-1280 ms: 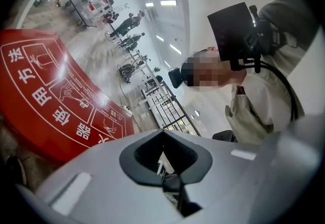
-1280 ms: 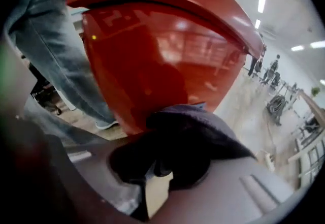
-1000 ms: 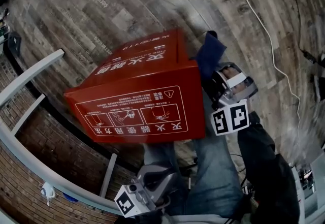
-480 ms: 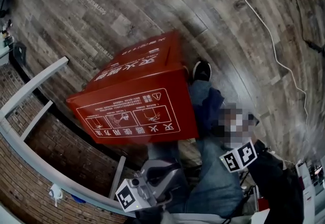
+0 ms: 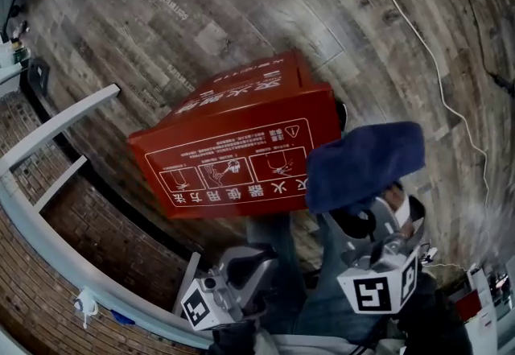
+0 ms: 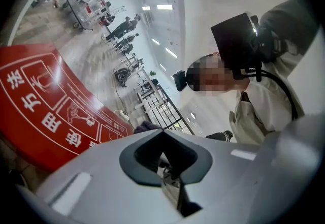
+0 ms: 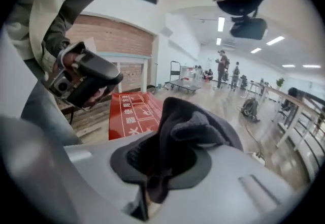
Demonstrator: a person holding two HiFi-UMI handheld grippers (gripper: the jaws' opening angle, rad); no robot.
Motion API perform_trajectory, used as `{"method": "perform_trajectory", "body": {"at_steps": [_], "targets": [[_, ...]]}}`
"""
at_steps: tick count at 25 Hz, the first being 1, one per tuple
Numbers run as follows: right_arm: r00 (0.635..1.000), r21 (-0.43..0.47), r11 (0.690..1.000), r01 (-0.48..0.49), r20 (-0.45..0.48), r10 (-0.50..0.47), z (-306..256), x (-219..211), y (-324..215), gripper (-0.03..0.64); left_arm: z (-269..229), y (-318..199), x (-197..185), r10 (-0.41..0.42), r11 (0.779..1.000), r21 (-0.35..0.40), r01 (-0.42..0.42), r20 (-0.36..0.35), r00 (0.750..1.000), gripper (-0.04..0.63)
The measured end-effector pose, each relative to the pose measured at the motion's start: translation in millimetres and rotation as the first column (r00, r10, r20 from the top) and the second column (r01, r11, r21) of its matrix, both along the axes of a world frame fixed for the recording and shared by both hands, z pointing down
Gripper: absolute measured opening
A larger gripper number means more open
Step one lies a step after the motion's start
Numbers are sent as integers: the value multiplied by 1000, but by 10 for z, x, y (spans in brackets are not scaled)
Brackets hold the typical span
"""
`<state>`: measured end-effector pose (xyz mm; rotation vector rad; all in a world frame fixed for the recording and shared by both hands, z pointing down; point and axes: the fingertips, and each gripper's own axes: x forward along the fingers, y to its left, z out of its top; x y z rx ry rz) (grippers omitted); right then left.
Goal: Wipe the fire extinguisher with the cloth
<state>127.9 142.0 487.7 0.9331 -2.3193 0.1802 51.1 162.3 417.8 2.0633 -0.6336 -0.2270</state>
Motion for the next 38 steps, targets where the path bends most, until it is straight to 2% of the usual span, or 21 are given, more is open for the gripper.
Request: {"method": "perform_trajectory", "body": {"at_steps": [2,4,8,10,12,14,16,17,18,19,20,21,23,26,28,30,33,35,38], "targets": [[997,-31,997,68,-45,-70,144,-472,-48,55,-49,-9,-249,-23,1000,10,23,5,1000,3],[993,-41,995,89,-77,-92,223,-868,-116,55,-72,-17,-538,-52,998,18,52,11,999,3],[981,-29,983,180,-64,-182,207,-1644,-180,55,-44,16,-1144,-137,990,20,136,14,991,3],[971,-30,974,224,-77,-225,223,-1862,-162,55,-40,23,-1390,-168,985,26,168,12,986,3],[974,-21,978,206,-95,-207,240,-1792,-200,55,-58,33,-1580,-183,983,36,182,5,983,3],[986,26,995,102,-138,-97,237,-1425,-381,55,-84,27,-1738,-186,982,42,186,0,983,3],[980,43,995,-95,-173,101,263,-866,-570,55,-111,2,-1883,-191,980,50,190,9,982,3],[961,6,976,-216,-177,214,301,-598,-620,57,-125,-11,-1950,-196,979,55,194,17,981,3],[933,-48,945,-322,-184,309,345,-399,-653,57,-140,-23,-2012,-201,978,60,199,24,979,3],[911,-87,919,-385,-197,363,377,-305,-702,57,-158,-36,-2066,-206,977,65,204,29,978,3],[902,-94,910,-403,-209,378,392,-325,-784,57,-174,-50,-2112,-212,975,70,210,31,977,3],[905,-82,917,-390,-215,366,399,-447,-887,57,-186,-68,-2149,-220,973,75,217,31,975,3],[935,-64,948,-312,-197,295,403,-915,-1062,57,-211,-119,-2204,-241,968,88,237,38,970,3],[988,-85,991,-100,-124,89,337,-1842,-997,57,-279,-149,-2246,-256,964,93,251,56,965,3],[996,-103,994,23,-79,-32,283,-2256,-777,57,-313,-145,-2248,-256,965,83,250,68,964,3],[995,-165,984,74,-49,-83,281,-2317,-540,57,-341,-155,-2222,-249,967,70,244,80,965,3],[999,-290,956,49,25,-43,311,-2017,-265,57,-458,-209,-2120,-240,970,64,235,88,967,3],[998,-383,924,5,55,17,331,-1761,-151,57,-601,-270,-2033,-233,971,72,227,88,969,3],[995,-510,858,-63,30,91,312,-1424,-40,57,-917,-387,-1916,-225,971,105,216,85,971,3]]}}
